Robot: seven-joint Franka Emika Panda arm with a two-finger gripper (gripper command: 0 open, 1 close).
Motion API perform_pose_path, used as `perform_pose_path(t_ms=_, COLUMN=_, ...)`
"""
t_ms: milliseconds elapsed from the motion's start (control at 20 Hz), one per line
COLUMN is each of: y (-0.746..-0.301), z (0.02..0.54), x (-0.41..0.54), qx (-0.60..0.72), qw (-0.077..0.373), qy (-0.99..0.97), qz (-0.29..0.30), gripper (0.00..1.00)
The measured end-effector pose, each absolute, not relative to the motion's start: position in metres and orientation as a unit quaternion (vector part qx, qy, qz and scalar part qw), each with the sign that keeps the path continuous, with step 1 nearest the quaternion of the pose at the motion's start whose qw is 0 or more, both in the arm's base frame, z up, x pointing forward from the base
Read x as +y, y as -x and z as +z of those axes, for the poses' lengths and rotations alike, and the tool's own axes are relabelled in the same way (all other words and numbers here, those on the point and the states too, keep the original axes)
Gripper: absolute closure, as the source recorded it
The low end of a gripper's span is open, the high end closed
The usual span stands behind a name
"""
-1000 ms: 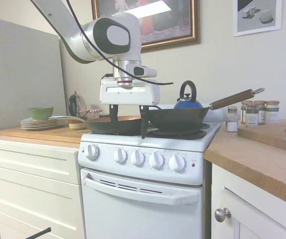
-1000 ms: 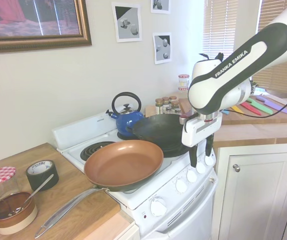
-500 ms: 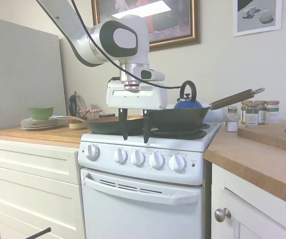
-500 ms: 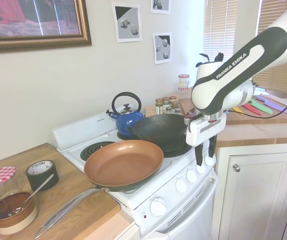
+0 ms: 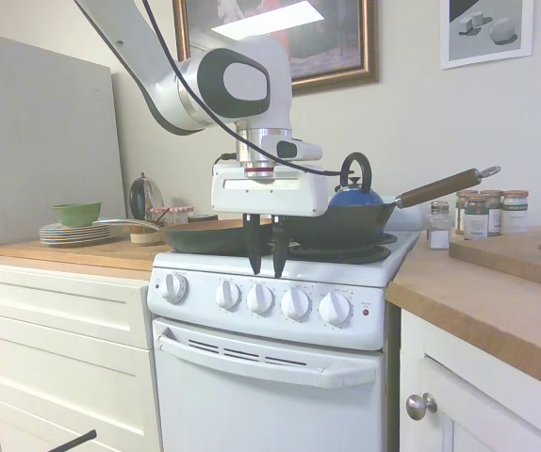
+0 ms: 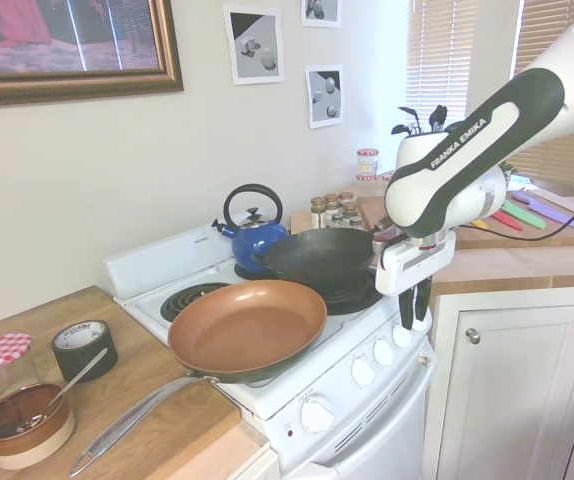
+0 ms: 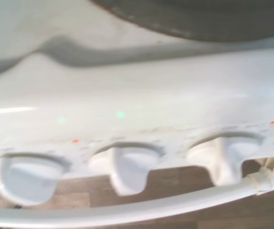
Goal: Turn on the stove on the bottom right
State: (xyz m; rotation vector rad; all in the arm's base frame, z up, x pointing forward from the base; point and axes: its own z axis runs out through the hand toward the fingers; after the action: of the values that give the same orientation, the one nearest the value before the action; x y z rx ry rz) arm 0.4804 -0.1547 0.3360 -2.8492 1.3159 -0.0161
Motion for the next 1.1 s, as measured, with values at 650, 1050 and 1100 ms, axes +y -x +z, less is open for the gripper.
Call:
perform_pose_path(t_ms=650, y=-0.5, z=0.327, x=-0.196, qx=0.441, qw=-0.007, qy=0.897, qz=-0.011, gripper=1.0)
perform_pose_path(t_ms=1050, y=-0.504, z=0.325, x=-0.217, qx=0.455, qw=-0.011, qy=0.89, qz=-0.013, gripper=1.0)
perform_pose_path(t_ms=1100, y=-0.504, z=0.326, x=-0.219, qx=0.457, qw=-0.012, qy=0.889, qz=-0.014, gripper=1.0)
